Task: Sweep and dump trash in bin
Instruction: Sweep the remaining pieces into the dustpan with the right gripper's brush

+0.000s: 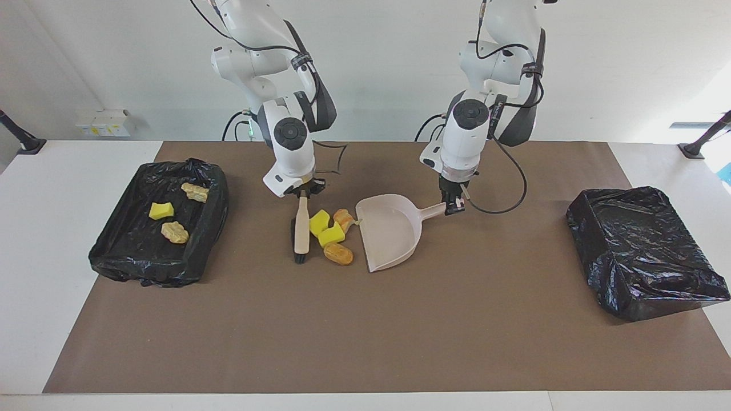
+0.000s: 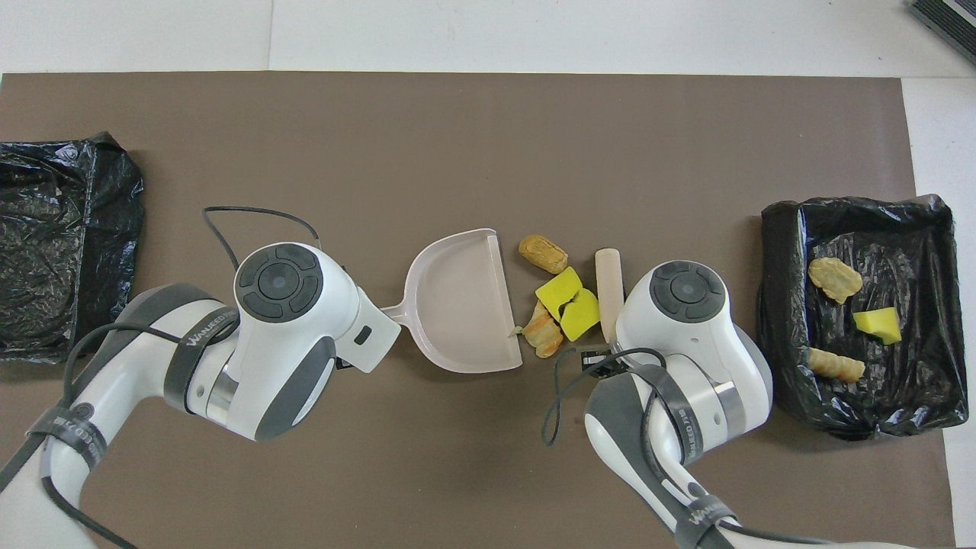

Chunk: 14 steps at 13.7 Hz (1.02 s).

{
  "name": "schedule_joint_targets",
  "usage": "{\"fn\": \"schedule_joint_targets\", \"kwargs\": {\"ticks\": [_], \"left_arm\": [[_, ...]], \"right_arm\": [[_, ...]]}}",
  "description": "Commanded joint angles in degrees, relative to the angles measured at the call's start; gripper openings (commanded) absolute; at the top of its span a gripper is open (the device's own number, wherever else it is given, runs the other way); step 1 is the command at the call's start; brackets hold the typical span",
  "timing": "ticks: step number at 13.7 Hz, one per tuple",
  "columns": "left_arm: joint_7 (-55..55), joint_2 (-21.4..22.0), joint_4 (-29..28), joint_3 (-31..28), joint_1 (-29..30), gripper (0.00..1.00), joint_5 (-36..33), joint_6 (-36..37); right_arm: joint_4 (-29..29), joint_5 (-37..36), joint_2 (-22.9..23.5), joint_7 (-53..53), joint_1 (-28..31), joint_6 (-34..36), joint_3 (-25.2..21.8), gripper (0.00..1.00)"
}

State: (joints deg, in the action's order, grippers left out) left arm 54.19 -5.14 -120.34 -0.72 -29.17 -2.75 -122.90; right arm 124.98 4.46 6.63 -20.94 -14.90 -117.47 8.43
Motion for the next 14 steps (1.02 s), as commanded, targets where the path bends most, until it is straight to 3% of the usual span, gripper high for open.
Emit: {"fn": "schedule_joint_targets", "kwargs": {"ticks": [1,4,8,12,14], "left_arm": [[0.48,0.31,-1.21,0.10,-0.63,0.00,-0.85,-1.46],[-1.71,-0.31,-1.92,0.10,-2.47,0.00,-0.85,-3.30],[-1.81,-0.40,-1.83,0.10,-2.65,0.00,-0.76,-3.84],[-1.81,-0.40,-1.57,0.02,-0.90,0.00,-0.67,-2.70],[-1.98,-0.57,-1.56,0.02,0.68,0.00,-0.67,-2.61]], "right_arm": [[-4.20,6.50,2.95,-0.95,-2.67,-0.65,0.18,0.00],[-6.23,16.61,3.74,-1.56,-6.19,-4.33,0.18,0.00],[-8.78,15.59,1.65,-1.91,-6.11,0.82,-0.34,0.00],[-10.80,-0.11,-1.97,0.62,-3.56,9.44,-0.35,0.00],[-10.81,-5.40,-1.54,9.72,-1.47,9.20,-0.43,0.00]]}}
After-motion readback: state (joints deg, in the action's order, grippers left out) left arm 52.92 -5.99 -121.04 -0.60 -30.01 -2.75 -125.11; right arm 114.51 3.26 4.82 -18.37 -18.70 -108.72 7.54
